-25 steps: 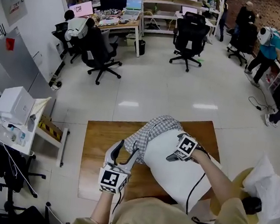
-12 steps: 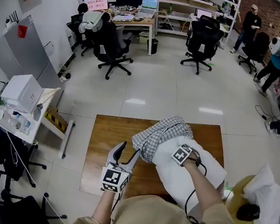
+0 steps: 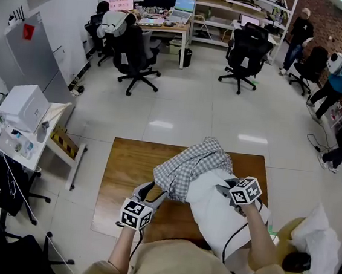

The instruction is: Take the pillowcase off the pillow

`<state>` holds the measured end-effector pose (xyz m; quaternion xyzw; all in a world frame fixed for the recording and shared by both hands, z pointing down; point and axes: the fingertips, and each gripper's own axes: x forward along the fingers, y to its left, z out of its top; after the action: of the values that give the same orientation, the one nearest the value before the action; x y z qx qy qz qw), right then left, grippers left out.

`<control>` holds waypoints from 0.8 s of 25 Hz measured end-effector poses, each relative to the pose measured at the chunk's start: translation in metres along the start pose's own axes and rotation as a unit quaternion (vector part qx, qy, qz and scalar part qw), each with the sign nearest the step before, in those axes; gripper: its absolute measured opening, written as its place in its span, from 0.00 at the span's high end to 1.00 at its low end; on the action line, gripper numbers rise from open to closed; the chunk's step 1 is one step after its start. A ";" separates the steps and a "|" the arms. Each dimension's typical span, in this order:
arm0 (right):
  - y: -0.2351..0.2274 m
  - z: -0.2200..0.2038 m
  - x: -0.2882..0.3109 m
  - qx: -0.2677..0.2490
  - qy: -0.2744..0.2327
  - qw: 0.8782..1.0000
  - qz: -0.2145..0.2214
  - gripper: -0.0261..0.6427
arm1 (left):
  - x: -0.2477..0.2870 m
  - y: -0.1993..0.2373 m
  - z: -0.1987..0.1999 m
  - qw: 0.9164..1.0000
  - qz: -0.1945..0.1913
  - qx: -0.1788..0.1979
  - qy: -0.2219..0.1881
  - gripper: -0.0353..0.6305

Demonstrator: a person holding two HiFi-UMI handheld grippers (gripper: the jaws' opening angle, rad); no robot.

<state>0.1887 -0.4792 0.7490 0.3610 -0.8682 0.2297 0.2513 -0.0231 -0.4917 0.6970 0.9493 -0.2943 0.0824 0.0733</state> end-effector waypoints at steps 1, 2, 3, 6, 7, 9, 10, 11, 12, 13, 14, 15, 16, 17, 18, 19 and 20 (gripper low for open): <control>0.006 0.006 -0.006 0.002 -0.011 1.000 0.008 0.95 | 0.002 0.004 -0.010 1.000 0.001 0.008 0.016 0.61; 0.011 0.010 -0.012 0.002 -0.020 1.000 0.017 0.95 | 0.005 0.006 -0.021 0.999 0.000 0.017 0.031 0.60; 0.015 0.014 -0.018 0.001 -0.028 0.999 0.025 0.95 | 0.010 0.007 -0.032 0.999 -0.002 0.025 0.046 0.59; 0.027 0.021 -0.027 -0.008 -0.044 0.998 0.046 0.95 | 0.026 0.009 -0.058 0.996 -0.005 0.039 0.077 0.58; 0.030 0.021 -0.028 -0.012 -0.047 0.998 0.051 0.95 | 0.030 0.009 -0.063 0.996 -0.001 0.035 0.077 0.59; 0.037 0.019 -0.030 -0.017 -0.049 0.997 0.061 0.95 | 0.035 0.017 -0.072 0.997 0.024 0.019 0.077 0.85; 0.041 0.018 -0.031 -0.021 -0.049 0.996 0.069 0.95 | 0.036 0.028 -0.079 0.995 0.046 0.007 0.084 0.92; 0.047 0.017 -0.032 -0.025 -0.049 0.995 0.080 0.95 | 0.035 0.043 -0.087 0.993 0.071 -0.008 0.095 0.92; 0.056 0.016 -0.033 -0.030 -0.047 0.994 0.095 0.95 | 0.034 0.062 -0.095 0.990 0.095 -0.024 0.105 0.93; 0.068 0.016 -0.033 -0.034 -0.045 0.992 0.113 0.95 | 0.032 0.082 -0.102 0.986 0.115 -0.042 0.113 0.93; 0.082 0.015 -0.032 -0.039 -0.043 0.989 0.133 0.95 | 0.030 0.101 -0.107 0.982 0.132 -0.057 0.119 0.93; 0.098 0.014 -0.031 -0.042 -0.041 0.986 0.153 0.95 | 0.029 0.118 -0.111 0.979 0.145 -0.067 0.124 0.93; 0.112 0.014 -0.029 -0.045 -0.040 0.983 0.171 0.95 | 0.029 0.133 -0.114 0.977 0.156 -0.070 0.129 0.93; 0.123 0.014 -0.029 -0.049 -0.041 0.981 0.184 0.95 | 0.029 0.145 -0.117 0.975 0.164 -0.066 0.135 0.93; 0.132 0.014 -0.029 -0.054 -0.043 0.979 0.192 0.95 | 0.029 0.156 -0.121 0.973 0.171 -0.057 0.141 0.93; 0.137 0.015 -0.029 -0.060 -0.044 0.978 0.197 0.95 | 0.030 0.167 -0.125 0.972 0.178 -0.049 0.145 0.93; 0.141 0.016 -0.030 -0.066 -0.044 0.976 0.201 0.95 | 0.031 0.176 -0.128 0.970 0.185 -0.045 0.148 0.93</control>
<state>0.0980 -0.3836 0.6879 0.1712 -0.9465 0.2014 0.1852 -0.1131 -0.6284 0.8445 0.8512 -0.4542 0.2207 0.1427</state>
